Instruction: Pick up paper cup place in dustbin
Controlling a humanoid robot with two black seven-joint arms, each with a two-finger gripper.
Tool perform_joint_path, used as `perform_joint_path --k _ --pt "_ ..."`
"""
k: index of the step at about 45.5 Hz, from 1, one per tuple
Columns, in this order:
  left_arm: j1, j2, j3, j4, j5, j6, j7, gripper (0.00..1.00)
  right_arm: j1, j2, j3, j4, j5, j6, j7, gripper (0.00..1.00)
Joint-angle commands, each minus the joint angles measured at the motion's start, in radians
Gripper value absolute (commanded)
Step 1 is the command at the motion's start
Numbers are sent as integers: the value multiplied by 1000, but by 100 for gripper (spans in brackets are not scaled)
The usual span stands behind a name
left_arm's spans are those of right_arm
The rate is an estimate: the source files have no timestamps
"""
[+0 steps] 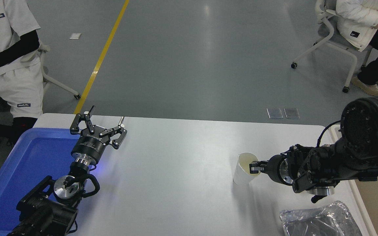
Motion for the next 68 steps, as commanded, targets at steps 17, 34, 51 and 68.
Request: perform_joint_path --k 17,34,51,68 --pt "0 0 0 0 0 0 0 99 418 -195 -10 172 -67 222 6 0" --pt "0 0 0 0 0 0 0 99 723 -382 -19 175 -192 495 6 0" --pt "0 0 0 0 0 0 0 99 935 -538 -8 172 -269 708 6 0" --pt "0 0 0 0 0 0 0 99 894 -555 -21 115 -268 724 3 0"
